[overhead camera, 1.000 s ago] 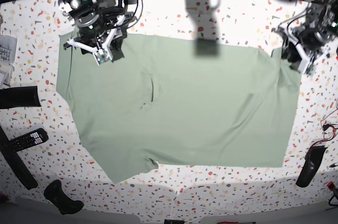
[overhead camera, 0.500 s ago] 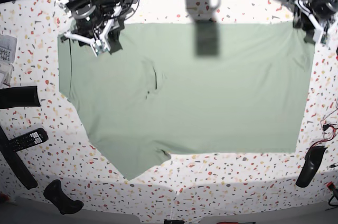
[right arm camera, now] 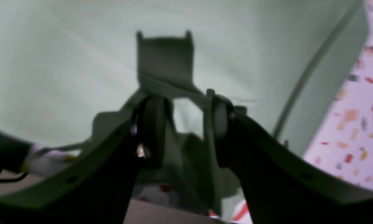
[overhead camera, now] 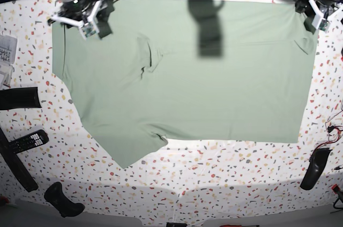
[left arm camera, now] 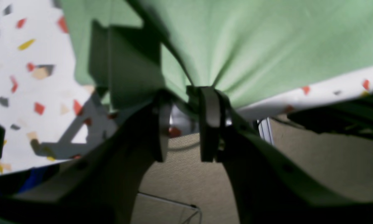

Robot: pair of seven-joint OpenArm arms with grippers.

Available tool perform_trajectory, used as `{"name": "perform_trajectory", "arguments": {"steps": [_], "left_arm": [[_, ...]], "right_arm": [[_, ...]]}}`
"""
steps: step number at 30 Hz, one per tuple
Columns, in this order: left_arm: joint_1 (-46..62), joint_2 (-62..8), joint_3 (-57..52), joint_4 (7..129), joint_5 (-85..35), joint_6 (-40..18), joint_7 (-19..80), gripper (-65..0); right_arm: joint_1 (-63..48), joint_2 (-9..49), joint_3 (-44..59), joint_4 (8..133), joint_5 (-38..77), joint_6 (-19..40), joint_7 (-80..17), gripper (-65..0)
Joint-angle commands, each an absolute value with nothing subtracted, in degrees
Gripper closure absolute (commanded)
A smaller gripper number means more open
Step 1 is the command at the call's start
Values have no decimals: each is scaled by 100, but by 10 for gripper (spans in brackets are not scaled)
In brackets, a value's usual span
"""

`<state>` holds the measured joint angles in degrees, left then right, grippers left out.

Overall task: Fold the T-shirt properly
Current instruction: 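Drag the shirt with both grippers further toward the robot base, then spread the held corners apart with both grippers to smooth the shirt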

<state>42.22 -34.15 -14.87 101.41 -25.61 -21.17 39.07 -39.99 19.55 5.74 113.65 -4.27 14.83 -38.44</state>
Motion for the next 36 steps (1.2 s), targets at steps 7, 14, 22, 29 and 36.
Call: {"name": "perform_trajectory", "arguments": {"steps": [7,14,22,29,36], "left_arm": [[4257,-3494,-1529,10602,-2552,-2099,4007,-148],[4235,-3492,-1535,10827,-1855,-1057,3642,-148],[3885,-3363,-1533,9970,-1820,-965,3616,-148],[3780,-3354,-1535,9712,-1000,-714,3763,-148],[3795,-3350,-1535,9828,-1011,-681,4071,-148]], "right_arm": [[-4018,1999,626,11476,-390,1448,-3787,-236],[-4018,1999,626,11476,-392,1450,-3859,-236],[-4018,2001,626,11476,-390,1439,-3809,-236],[-4018,1999,626,11476,-392,1441,-3804,-236],[-4018,1999,628,11476,-395,1439,-3948,-236]]}}
